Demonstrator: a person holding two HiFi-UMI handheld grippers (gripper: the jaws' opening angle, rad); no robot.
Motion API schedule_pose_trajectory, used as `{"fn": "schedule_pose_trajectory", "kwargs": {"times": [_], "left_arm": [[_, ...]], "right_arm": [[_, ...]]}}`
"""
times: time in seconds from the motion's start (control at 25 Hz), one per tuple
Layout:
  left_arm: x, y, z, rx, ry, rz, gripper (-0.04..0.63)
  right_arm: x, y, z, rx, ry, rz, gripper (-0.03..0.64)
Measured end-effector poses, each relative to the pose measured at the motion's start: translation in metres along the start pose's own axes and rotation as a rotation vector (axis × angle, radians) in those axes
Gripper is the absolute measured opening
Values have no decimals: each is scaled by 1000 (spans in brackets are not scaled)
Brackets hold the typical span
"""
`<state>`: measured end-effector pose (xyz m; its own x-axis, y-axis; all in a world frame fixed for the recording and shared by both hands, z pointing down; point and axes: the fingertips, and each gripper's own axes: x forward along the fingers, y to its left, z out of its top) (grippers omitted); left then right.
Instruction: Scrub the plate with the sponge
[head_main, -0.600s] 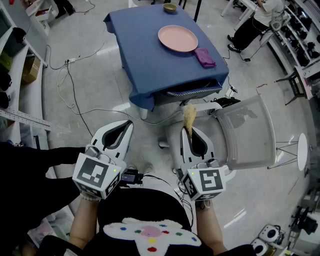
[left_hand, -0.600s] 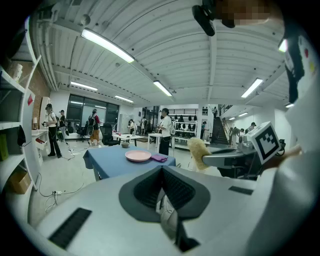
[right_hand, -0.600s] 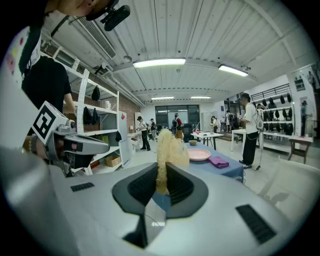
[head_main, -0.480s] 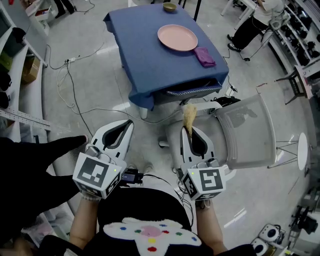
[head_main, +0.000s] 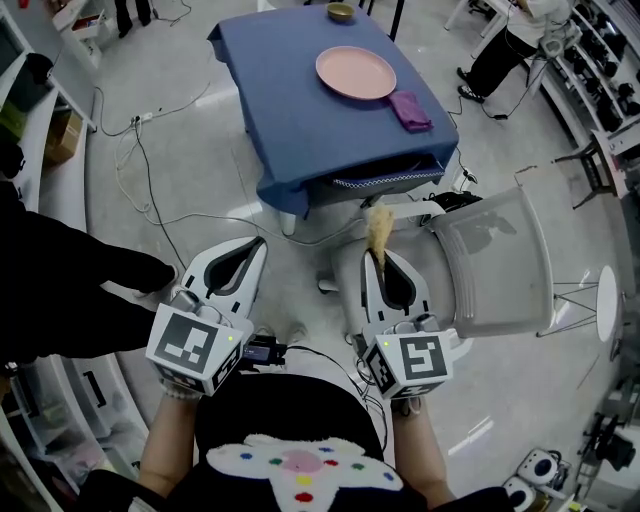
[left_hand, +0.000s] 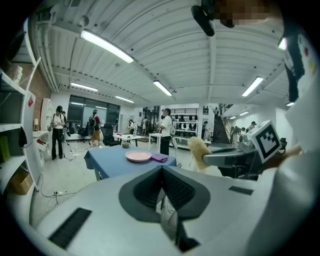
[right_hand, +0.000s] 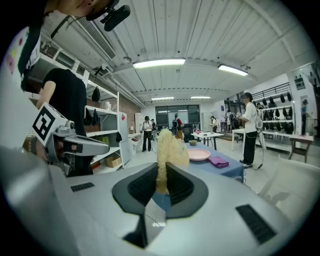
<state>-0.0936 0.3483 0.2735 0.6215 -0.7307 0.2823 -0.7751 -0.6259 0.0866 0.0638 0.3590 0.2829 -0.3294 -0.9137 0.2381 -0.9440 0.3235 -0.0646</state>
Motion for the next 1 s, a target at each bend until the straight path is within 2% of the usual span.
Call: {"fn": "schedule_pose_trajectory", "kwargs": {"times": [0.16, 0.24, 0.28, 1.0], "left_arm": [[1, -3, 0, -2, 0, 23, 14], [2, -5, 1, -14, -3, 16, 81], [2, -7, 2, -13, -3, 13, 95], [-8, -37, 3, 12, -39, 75, 95]], "right_arm": [[-4, -5, 0, 33, -7, 0, 40], [-5, -6, 0, 33, -7, -1, 40], [-6, -7, -1, 33, -7, -2, 40], [-30, -24, -5, 19, -41, 41, 40]]}}
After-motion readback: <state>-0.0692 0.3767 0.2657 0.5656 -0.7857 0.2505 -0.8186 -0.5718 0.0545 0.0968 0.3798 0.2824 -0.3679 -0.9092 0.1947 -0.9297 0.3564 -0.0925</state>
